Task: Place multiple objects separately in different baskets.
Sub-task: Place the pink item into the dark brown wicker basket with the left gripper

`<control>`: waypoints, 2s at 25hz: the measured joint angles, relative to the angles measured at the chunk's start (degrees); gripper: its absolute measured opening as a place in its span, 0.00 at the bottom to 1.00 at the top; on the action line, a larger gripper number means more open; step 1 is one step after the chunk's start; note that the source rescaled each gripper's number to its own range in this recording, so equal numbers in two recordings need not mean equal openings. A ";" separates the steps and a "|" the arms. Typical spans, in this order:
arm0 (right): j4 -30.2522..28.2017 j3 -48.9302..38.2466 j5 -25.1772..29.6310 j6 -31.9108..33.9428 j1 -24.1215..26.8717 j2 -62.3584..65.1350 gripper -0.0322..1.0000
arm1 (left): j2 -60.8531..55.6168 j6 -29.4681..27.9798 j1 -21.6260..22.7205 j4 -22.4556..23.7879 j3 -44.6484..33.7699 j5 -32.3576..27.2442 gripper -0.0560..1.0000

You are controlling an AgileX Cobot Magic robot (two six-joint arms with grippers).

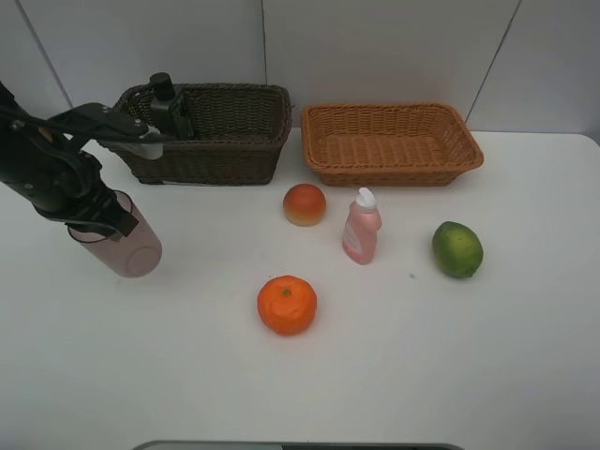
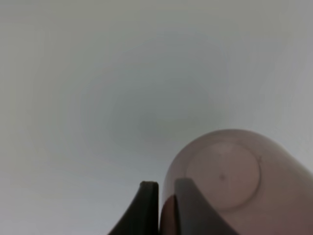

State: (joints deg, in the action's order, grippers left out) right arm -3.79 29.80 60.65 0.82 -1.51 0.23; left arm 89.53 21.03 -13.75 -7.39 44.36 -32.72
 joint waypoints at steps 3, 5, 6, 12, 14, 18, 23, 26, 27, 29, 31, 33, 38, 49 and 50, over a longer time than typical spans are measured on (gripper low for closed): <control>0.00 0.00 0.00 0.00 0.00 0.00 0.86 | -1.29 -3.84 0.00 0.11 4.86 -5.53 0.06; 0.00 0.00 0.00 0.00 0.00 0.00 0.86 | -1.41 -6.84 0.00 0.23 9.08 -9.76 0.06; 0.00 0.00 0.00 0.00 0.00 0.00 0.86 | -1.41 -8.67 0.00 0.38 10.83 -11.27 0.06; 0.00 0.00 0.00 0.00 0.00 0.00 0.86 | -0.98 -21.03 0.00 2.86 23.71 -18.29 0.06; 0.00 0.00 0.00 0.00 0.00 0.00 0.86 | -0.10 -23.91 0.00 3.51 26.51 -19.28 0.06; 0.00 0.00 0.00 0.00 0.00 0.00 0.86 | 2.57 -26.94 0.00 4.34 31.81 -19.82 0.06; 0.00 0.00 0.00 0.00 0.00 0.00 0.86 | 7.38 -27.58 0.00 4.45 37.82 -20.01 0.06; 0.00 0.00 0.00 0.00 0.00 0.00 0.86 | 10.66 -27.60 -0.53 6.77 41.33 -19.40 0.06; 0.00 0.00 0.00 0.00 0.00 0.00 0.86 | 11.49 -27.60 -0.98 8.65 42.10 -18.83 0.06; 0.00 0.00 0.00 0.00 0.00 0.00 0.86 | 13.52 -27.60 -2.33 11.92 43.81 -16.96 0.06; 0.00 0.00 0.00 0.00 0.00 0.00 0.86 | 15.62 -27.60 -3.56 14.03 45.21 -15.09 0.06; 0.00 0.00 0.00 0.00 0.00 0.00 0.86 | 17.80 -27.60 -4.68 14.80 46.18 -12.65 0.06; 0.00 0.00 0.00 0.00 0.00 0.00 0.86 | 23.48 -27.60 -6.37 15.02 46.90 -6.73 0.06; 0.00 0.00 0.00 0.00 0.00 0.00 0.86 | 31.97 -27.60 -6.44 19.18 47.08 5.26 0.06; 0.00 0.00 0.00 0.00 0.00 0.00 0.86 | 32.36 -27.60 -6.44 19.23 47.08 5.78 0.06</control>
State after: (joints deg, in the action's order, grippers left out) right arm -3.79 29.80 60.65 0.82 -1.51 0.23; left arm 121.89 -6.57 -20.19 11.84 91.43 -26.93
